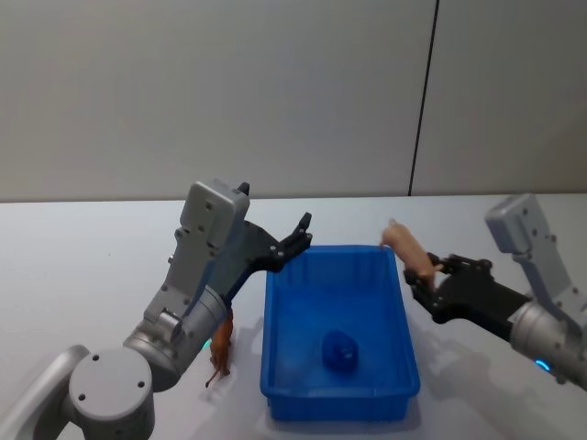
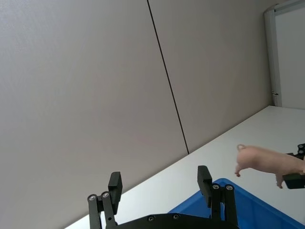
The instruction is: Pick up the two dolls from the table and place them into the box.
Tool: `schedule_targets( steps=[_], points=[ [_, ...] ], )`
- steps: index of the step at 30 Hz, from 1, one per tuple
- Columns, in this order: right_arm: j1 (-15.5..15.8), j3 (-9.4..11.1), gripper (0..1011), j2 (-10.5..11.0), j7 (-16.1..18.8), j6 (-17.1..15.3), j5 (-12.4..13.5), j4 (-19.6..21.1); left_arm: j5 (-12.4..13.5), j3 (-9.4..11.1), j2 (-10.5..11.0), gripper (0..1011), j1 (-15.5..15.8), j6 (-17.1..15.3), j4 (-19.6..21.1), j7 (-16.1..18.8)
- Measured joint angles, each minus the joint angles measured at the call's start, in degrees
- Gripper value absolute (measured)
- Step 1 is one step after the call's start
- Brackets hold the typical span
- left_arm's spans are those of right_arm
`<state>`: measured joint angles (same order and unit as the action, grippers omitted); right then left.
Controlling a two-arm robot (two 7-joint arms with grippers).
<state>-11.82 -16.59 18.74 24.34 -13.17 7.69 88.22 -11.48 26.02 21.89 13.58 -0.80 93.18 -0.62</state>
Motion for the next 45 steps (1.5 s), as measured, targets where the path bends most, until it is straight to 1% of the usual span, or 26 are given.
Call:
schedule_targets(
  steps=[3, 7, 10, 13, 14, 15, 17, 18, 19, 20, 21, 22, 27, 29, 30, 31, 34, 39, 40, 45],
  points=[
    [-0.74, -0.8, 357, -0.87, 1.55, -0.25, -0.7, 1.01, 0.0, 0.0, 0.0, 1001, 0.0, 0.0, 0.0, 0.0],
    [-1.39, -1.43, 357, -1.59, 2.59, -0.78, -1.21, 1.18, 0.0, 0.0, 0.0, 1001, 0.0, 0.0, 0.0, 0.0],
    [-2.42, -2.26, 357, -2.67, 3.8, -1.64, -1.93, 0.65, 0.0, 0.0, 0.0, 1001, 0.0, 0.0, 0.0, 0.0],
    [-2.99, -2.67, 361, -3.26, 4.39, -2.12, -2.43, -0.13, 0.0, 0.0, 0.0, 1001, 0.0, 0.0, 0.0, 0.0],
    [-3.37, -2.9, 407, -3.62, 4.68, -2.37, -2.76, -0.69, 0.0, 0.0, 0.0, 1001, 0.0, 0.0, -0.01, 0.0],
    [-3.63, -3.05, 424, -3.85, 4.8, -2.47, -2.91, -1.1, 0.0, 0.0, 0.0, 1001, 0.0, 0.0, 0.0, 0.0],
    [-4.21, -3.34, 503, -4.31, 5.08, -2.77, -3.34, -2.07, 0.0, 0.0, 0.0, 1001, 0.0, 0.0, 0.0, 0.0],
    [-4.39, -3.42, 503, -4.45, 5.17, -2.88, -3.53, -2.43, 0.0, 0.0, 0.0, 1001, 0.0, 0.0, 0.0, 0.0],
    [-4.62, -3.51, 564, -4.63, 5.21, -2.95, -3.65, -2.86, 0.0, 0.0, 0.0, 1001, 0.0, 0.0, 0.0, 0.0],
    [-4.95, -3.62, 564, -4.86, 5.3, -3.07, -3.89, -3.47, 0.0, 0.0, 0.0, 1001, 0.0, 0.0, 0.0, 0.0],
    [-5.1, -3.65, 583, -4.95, 5.34, -3.12, -4.0, -3.75, 0.0, 0.0, 0.0, 1001, 0.0, 0.0, 0.0, 0.0],
    [-5.29, -3.68, 642, -5.05, 5.36, -3.16, -4.08, -4.12, 0.0, 0.0, 0.0, 1001, 0.0, 0.0, 0.0, 0.0],
    [-5.9, -3.71, 796, -5.29, 5.38, -3.17, -4.4, -5.37, 0.0, 0.0, 0.0, 1001, 0.0, 0.0, 0.0, 0.0],
    [-6.02, -3.58, 862, -5.25, 5.29, -2.97, -4.42, -5.68, 0.0, 0.0, 0.0, 1001, 0.0, 0.0, 0.0, 0.0],
    [-6.03, -3.4, 862, -5.07, 5.14, -2.78, -4.42, -5.78, 0.0, 0.0, 0.0, 1001, 0.0, 0.0, 0.0, 0.0],
    [-6.03, -3.34, 911, -5.0, 5.09, -2.74, -4.39, -5.78, 0.0, 0.0, 0.0, 1001, 0.0, 0.0, 0.0, 0.0],
    [-5.74, -2.82, 994, -4.39, 4.75, -2.31, -3.93, -5.67, 0.0, 0.0, 0.0, 1001, 0.0, 0.0, 0.0, 0.0],
    [-4.23, -1.68, 1001, -2.65, 4.06, -1.42, -2.49, -4.43, 0.0, 0.0, 0.0, 1001, 0.0, 0.0, 0.0, 0.0],
    [-4.23, -1.68, 1001, -2.65, 4.06, -1.42, -2.49, -4.43, 0.0, 0.0, 0.0, 1001, 0.0, 0.0, 0.0, 0.0],
    [-1.44, -0.04, 1001, 0.05, 3.12, -0.18, -0.31, -2.51, 0.0, 0.0, 0.0, 1001, 0.0, 0.0, 0.0, 0.0]
  ],
)
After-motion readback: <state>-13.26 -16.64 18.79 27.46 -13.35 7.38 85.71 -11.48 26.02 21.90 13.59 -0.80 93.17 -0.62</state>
